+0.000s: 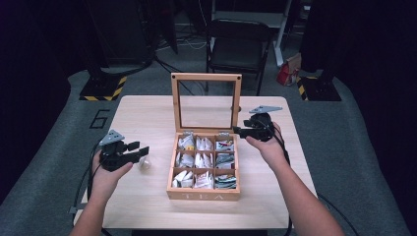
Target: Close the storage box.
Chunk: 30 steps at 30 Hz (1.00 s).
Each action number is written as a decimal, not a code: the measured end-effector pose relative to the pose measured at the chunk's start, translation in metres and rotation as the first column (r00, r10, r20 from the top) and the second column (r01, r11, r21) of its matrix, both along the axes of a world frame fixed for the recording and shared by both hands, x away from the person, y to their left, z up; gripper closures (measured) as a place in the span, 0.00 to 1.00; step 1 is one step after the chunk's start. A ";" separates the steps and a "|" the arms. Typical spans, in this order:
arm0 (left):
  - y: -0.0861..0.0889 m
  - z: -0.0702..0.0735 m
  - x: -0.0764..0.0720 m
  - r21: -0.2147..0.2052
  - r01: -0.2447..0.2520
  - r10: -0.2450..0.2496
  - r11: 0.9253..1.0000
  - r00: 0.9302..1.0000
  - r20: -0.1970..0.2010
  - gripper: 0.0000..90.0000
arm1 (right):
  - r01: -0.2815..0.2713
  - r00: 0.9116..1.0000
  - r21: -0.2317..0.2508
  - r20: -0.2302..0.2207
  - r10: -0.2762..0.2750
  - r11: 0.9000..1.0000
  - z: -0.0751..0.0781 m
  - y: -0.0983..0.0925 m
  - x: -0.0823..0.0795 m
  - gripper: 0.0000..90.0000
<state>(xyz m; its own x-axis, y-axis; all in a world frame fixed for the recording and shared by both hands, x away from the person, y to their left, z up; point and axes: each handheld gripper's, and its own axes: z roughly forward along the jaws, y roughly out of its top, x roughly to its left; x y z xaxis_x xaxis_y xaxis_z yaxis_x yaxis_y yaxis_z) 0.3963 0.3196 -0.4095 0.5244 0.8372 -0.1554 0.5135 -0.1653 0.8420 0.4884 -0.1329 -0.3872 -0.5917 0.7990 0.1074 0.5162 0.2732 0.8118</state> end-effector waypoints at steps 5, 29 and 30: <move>0.000 0.000 0.000 0.000 0.005 -0.005 1.000 1.000 -0.001 0.55 | 0.010 1.000 -0.009 0.005 -0.010 1.000 0.001 0.000 0.010 0.47; 0.001 -0.003 0.001 -0.011 -0.005 0.005 1.000 1.000 -0.005 0.55 | 0.028 1.000 -0.030 0.010 -0.028 0.999 -0.004 0.006 0.048 0.47; 0.002 -0.003 0.001 -0.009 -0.001 0.001 1.000 1.000 -0.014 0.55 | 0.033 0.999 -0.025 0.010 -0.032 0.999 -0.004 0.006 0.049 0.47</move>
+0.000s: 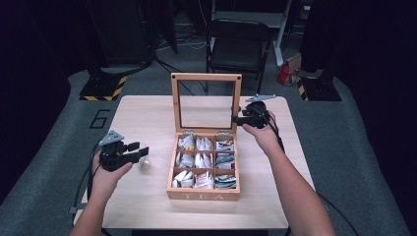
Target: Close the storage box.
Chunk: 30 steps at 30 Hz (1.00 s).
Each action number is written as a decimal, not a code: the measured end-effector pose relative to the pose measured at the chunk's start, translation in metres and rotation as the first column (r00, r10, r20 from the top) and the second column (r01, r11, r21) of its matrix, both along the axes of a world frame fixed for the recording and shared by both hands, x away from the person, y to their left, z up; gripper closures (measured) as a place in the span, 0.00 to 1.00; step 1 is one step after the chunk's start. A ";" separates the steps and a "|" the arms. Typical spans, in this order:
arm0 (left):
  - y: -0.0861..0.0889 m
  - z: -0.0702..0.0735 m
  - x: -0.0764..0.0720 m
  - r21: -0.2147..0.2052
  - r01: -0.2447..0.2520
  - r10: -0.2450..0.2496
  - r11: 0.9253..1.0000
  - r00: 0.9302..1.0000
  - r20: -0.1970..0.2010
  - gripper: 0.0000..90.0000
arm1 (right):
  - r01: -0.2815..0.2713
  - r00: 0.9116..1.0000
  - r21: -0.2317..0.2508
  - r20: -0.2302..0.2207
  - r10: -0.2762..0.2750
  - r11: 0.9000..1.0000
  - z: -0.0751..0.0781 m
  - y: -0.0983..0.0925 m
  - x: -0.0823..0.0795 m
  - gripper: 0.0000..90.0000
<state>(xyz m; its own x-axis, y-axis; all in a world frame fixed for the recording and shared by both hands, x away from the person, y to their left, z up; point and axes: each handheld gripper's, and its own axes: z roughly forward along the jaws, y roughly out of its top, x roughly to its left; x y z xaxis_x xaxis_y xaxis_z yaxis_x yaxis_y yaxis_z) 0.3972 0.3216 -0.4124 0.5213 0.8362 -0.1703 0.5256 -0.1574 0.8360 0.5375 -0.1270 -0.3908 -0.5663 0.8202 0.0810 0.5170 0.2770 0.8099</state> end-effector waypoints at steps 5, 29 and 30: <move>0.000 -0.001 0.000 0.000 -0.002 0.002 1.000 1.000 -0.006 0.55 | -0.004 1.000 0.013 -0.012 0.004 1.000 -0.003 0.000 0.007 0.47; 0.003 -0.004 0.001 -0.009 -0.014 0.014 1.000 1.000 -0.005 0.55 | -0.064 0.998 -0.003 0.005 0.064 0.998 0.010 0.015 0.017 0.48; 0.003 -0.004 0.001 -0.011 -0.012 0.012 1.000 1.000 -0.005 0.55 | -0.064 0.998 0.001 0.002 0.064 0.998 0.011 0.014 0.017 0.49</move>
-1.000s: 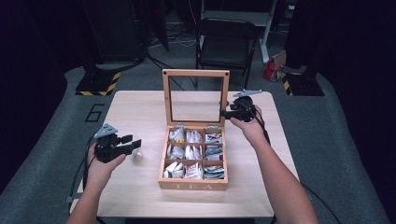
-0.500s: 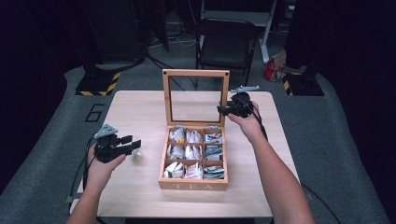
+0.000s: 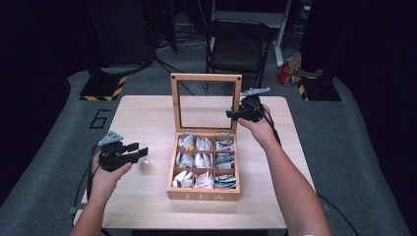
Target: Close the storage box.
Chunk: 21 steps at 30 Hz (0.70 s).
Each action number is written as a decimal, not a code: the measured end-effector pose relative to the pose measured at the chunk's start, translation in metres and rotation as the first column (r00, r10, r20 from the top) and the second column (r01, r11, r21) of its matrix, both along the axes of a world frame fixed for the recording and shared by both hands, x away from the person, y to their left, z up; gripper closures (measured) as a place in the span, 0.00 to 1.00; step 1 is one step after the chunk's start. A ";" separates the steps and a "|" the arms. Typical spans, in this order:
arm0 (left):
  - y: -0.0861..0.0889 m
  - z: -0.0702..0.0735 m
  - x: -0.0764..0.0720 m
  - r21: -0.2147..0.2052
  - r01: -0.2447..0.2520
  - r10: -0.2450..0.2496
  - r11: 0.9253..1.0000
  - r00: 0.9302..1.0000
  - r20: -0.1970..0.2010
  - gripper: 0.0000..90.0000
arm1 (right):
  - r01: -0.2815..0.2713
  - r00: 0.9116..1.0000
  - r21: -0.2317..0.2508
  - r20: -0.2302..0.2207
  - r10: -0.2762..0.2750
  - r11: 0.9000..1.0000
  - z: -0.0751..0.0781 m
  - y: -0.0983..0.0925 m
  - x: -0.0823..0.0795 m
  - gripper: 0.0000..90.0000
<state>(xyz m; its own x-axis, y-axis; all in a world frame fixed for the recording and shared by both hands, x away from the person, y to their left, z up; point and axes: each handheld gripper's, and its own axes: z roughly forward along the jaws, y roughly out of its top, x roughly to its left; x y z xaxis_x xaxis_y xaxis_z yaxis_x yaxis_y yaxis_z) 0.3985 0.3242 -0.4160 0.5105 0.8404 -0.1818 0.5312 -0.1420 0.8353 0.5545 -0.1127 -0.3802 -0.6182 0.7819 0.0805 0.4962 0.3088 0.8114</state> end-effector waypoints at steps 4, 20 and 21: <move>-0.001 0.001 0.000 -0.004 0.005 -0.005 1.000 1.000 -0.007 0.55 | -0.011 1.000 -0.014 0.007 0.011 1.000 0.002 -0.002 -0.002 0.55; -0.017 0.005 0.003 0.006 0.041 -0.041 0.999 0.999 -0.007 0.55 | -0.031 0.999 0.003 0.016 0.030 1.000 0.006 -0.012 -0.018 0.73; -0.018 0.006 0.004 0.007 0.044 -0.044 0.999 0.999 -0.007 0.55 | -0.038 0.999 -0.001 0.024 0.038 0.999 0.006 -0.013 -0.020 0.73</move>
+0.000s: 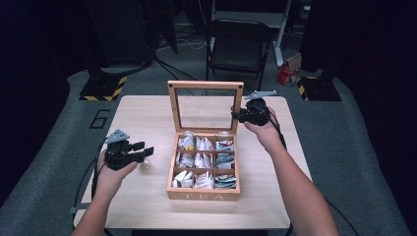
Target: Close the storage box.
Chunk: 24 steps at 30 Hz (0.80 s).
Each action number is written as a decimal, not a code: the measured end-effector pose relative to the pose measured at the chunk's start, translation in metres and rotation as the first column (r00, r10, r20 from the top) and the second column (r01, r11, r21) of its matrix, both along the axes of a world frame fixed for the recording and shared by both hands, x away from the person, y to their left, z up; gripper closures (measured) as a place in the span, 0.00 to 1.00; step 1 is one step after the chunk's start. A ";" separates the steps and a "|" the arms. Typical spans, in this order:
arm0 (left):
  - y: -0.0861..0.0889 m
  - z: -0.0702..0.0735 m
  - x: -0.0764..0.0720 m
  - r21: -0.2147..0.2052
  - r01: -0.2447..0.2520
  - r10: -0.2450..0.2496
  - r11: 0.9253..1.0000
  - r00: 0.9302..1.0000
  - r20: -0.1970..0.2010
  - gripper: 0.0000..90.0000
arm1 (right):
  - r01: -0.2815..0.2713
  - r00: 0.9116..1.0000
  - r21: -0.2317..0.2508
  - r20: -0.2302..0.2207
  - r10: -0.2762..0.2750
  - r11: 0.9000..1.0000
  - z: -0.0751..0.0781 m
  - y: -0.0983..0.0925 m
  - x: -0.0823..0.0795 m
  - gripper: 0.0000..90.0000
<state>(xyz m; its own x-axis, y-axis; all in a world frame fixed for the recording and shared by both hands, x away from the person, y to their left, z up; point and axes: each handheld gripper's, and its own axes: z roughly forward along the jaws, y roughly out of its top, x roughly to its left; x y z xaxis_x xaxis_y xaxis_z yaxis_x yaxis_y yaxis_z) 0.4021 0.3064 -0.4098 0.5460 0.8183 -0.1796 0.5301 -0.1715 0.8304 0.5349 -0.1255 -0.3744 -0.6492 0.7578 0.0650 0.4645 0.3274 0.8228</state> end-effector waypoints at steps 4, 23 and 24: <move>-0.005 0.003 0.003 -0.002 0.012 -0.012 1.000 1.000 0.001 0.55 | -0.012 1.000 -0.008 0.011 0.012 1.000 0.000 0.000 -0.006 0.73; -0.020 0.030 0.024 0.011 0.044 -0.045 0.999 0.999 0.030 0.55 | -0.037 0.998 0.034 0.055 0.035 0.999 -0.007 -0.005 -0.024 0.70; -0.022 0.032 0.026 0.009 0.045 -0.045 0.999 0.998 0.036 0.55 | -0.037 0.998 0.035 0.055 0.035 0.999 -0.007 -0.005 -0.024 0.70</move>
<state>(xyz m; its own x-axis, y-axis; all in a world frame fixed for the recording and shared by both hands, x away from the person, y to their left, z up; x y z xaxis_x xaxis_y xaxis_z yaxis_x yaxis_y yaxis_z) 0.4279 0.2846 -0.3774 0.5883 0.7941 -0.1530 0.4917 -0.2010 0.8472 0.5109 -0.1305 -0.3810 -0.6795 0.7316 0.0556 0.4075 0.3133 0.8578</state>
